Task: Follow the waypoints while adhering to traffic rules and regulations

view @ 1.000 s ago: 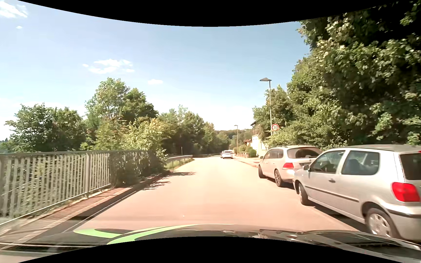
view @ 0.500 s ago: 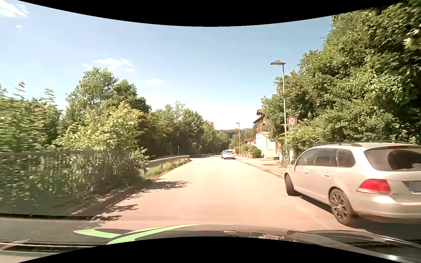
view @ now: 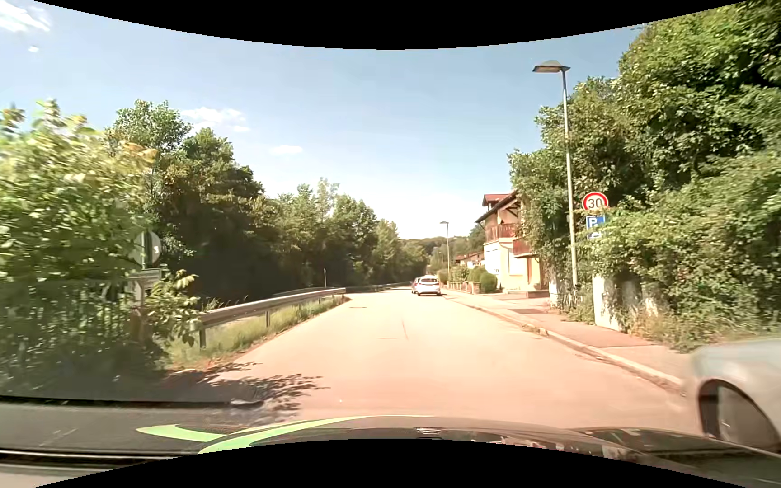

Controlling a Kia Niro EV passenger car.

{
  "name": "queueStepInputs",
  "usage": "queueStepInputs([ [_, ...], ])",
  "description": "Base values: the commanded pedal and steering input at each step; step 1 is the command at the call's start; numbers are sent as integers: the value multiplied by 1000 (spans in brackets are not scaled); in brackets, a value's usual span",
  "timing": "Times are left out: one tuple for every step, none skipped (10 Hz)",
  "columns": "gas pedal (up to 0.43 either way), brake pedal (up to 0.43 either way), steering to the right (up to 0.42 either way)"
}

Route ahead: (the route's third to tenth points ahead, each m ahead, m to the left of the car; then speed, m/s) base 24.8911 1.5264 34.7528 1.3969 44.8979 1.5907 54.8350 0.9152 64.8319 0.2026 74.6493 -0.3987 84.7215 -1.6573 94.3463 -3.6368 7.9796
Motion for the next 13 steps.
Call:
queueStepInputs([
  [0,0,-3],
  [0,0,-3],
  [0,0,-3],
  [0,0,-3],
  [0,0,-3],
  [0,0,-3],
  [0,0,-3],
  [0,0,0],
  [0,24,6],
  [0,159,15],
  [0,238,26],
  [0,250,33],
  [0,262,42],
])
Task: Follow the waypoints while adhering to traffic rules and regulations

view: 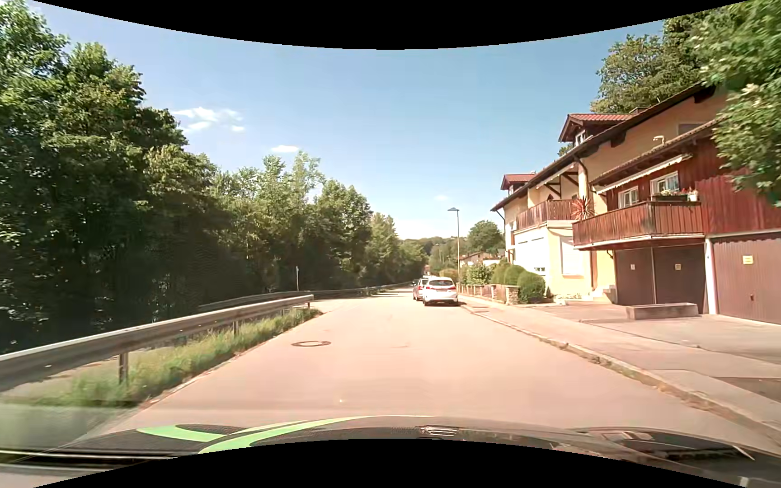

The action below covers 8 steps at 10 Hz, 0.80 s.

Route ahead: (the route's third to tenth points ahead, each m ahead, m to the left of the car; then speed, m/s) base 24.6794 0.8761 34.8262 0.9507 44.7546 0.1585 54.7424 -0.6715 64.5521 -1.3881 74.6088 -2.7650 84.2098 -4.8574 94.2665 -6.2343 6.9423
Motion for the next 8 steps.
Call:
queueStepInputs([
  [0,262,53],
  [0,262,70],
  [0,256,87],
  [0,250,100],
  [0,244,106],
  [0,232,106],
  [0,226,105],
  [0,220,100],
])
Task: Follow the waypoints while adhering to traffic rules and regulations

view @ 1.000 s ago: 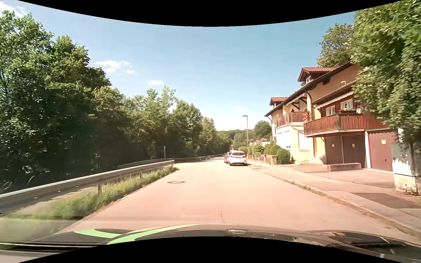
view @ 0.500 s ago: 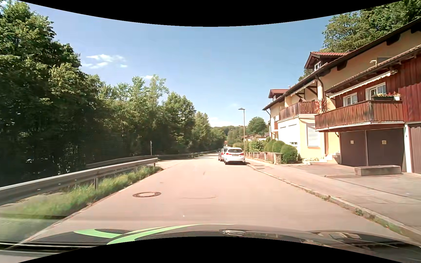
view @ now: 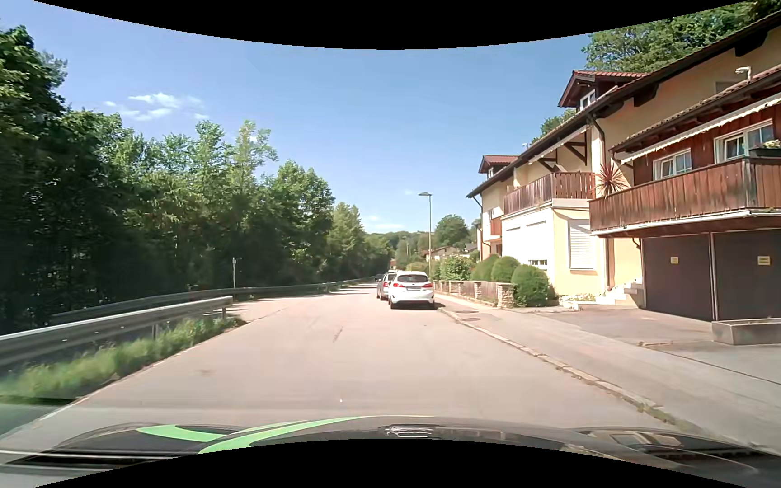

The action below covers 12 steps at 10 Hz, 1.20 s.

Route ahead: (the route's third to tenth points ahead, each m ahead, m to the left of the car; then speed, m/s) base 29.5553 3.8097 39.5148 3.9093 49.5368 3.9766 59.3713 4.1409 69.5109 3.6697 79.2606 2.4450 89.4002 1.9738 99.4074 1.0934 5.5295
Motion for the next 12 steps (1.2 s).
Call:
queueStepInputs([
  [0,213,91],
  [0,207,74],
  [0,207,48],
  [0,207,20],
  [0,213,-9],
  [0,213,-30],
  [0,220,-44],
  [0,232,-59],
  [0,238,-74],
  [0,250,-95],
  [0,250,-107],
  [0,250,-105],
])
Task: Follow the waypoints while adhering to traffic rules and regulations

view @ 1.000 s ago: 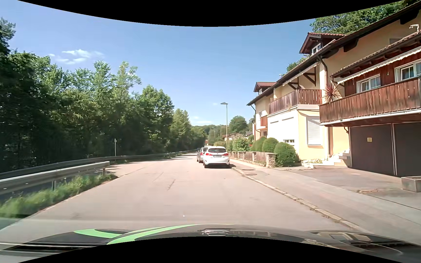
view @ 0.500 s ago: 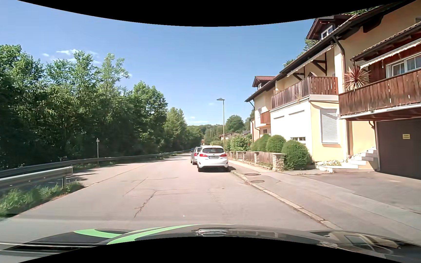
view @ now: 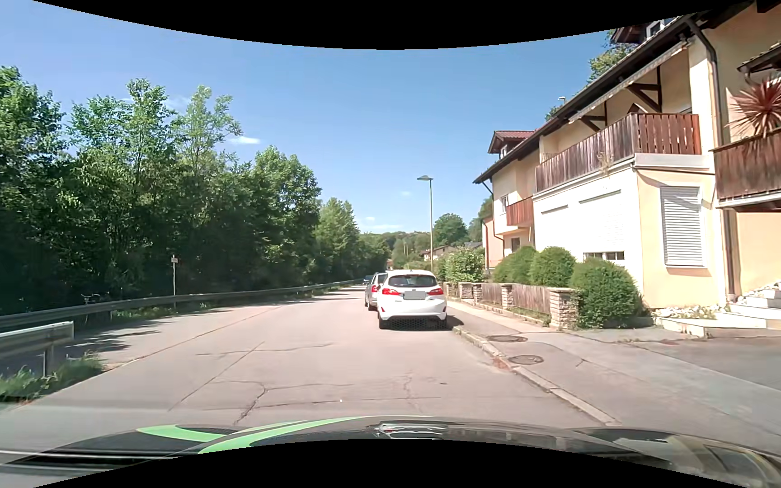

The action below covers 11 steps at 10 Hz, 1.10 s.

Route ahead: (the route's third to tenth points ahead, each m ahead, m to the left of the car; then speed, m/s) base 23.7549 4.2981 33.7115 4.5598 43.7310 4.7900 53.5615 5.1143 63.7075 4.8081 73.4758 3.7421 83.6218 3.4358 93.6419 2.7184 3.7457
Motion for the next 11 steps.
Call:
queueStepInputs([
  [0,256,-100],
  [0,256,-93],
  [0,262,-84],
  [0,268,-79],
  [0,268,-77],
  [0,268,-75],
  [0,268,-71],
  [0,268,-68],
  [0,268,-68],
  [0,268,-68],
  [0,274,-67],
])
